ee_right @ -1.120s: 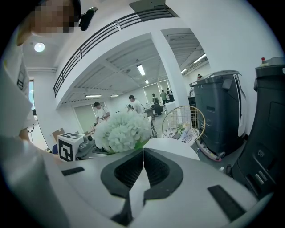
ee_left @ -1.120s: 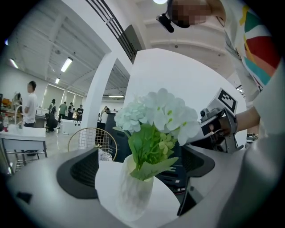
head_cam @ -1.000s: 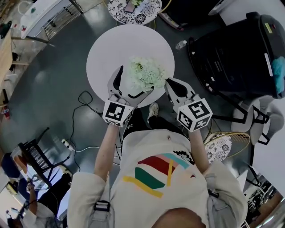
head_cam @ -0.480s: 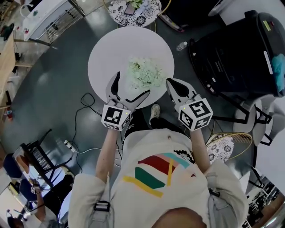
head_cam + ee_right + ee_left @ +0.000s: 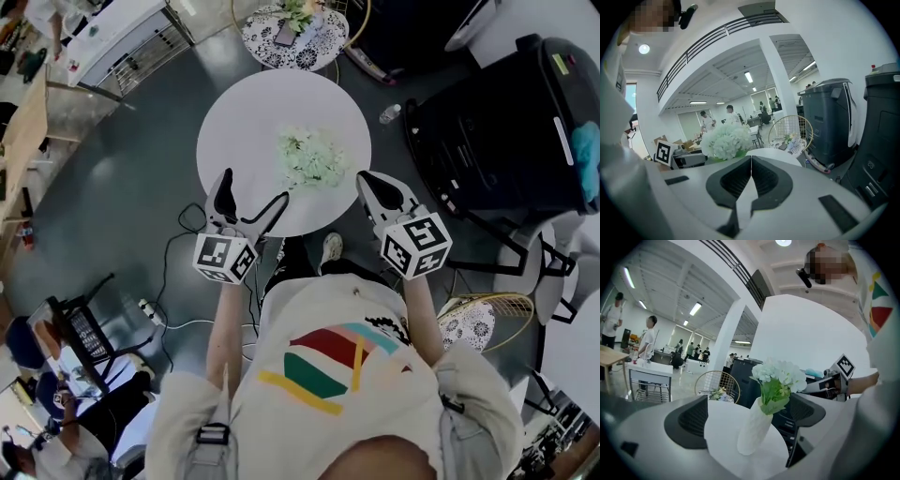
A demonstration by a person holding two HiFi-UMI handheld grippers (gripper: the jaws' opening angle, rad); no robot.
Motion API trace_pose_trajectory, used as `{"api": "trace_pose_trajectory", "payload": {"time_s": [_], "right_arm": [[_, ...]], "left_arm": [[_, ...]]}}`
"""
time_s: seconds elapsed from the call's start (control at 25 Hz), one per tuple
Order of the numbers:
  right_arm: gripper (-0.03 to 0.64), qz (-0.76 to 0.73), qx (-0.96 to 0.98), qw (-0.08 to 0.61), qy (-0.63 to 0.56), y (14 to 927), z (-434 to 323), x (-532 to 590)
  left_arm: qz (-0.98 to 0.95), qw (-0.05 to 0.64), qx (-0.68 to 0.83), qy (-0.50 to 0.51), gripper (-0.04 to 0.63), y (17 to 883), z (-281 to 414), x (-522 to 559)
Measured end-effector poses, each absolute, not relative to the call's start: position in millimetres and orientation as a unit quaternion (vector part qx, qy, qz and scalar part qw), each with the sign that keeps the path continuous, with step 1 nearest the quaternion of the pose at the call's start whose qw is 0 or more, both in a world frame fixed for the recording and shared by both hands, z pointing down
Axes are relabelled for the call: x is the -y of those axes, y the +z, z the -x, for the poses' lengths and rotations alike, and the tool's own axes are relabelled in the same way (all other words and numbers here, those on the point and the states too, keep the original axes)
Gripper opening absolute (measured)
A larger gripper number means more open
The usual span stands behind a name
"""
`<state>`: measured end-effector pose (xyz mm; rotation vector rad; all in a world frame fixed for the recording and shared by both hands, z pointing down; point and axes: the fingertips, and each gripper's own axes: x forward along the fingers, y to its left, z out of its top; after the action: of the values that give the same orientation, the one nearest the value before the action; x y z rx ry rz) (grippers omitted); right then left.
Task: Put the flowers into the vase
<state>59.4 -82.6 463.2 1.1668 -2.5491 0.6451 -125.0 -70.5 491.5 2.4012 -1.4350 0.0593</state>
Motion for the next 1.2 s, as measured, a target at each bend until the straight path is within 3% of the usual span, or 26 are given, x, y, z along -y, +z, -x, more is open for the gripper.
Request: {"api": "trace_pose_trajectory", "payload": {"time_s": [0.08,0.4,0.64,0.76,0.96,1.2], "right_arm": [[0.012,-0.41,0.878,0.12,0.215,456.9,-61.1,87.5],[0.012,-0.428,0.883,0.084,0.173,420.8,-61.3,109.1],[0.012,-0.442,0.888,0.048,0.116,368.5,-57.5,122.8],[0.012,-0.451,0.888,0.024,0.086,334.3,-53.7,127.7],[0.012,-0.466,0.883,-0.027,0.051,281.3,-50.3,129.0],[0.012,-0.46,0.884,-0.076,0.028,243.7,-37.5,118.3]], "left_arm": [[-0.841,0.166,0.514,0.019,0.541,484.3,133.5,69.8],[-0.83,0.131,0.541,-0.037,0.274,430.4,162.4,73.4],[-0.814,0.067,0.573,-0.073,0.119,364.8,174.0,92.7],[-0.789,0.037,0.609,-0.064,0.01,325.6,172.7,106.0],[-0.767,-0.011,0.64,-0.029,0.008,270.4,153.2,115.4],[-0.778,-0.022,0.627,-0.034,0.008,252.8,130.8,114.6]]}}
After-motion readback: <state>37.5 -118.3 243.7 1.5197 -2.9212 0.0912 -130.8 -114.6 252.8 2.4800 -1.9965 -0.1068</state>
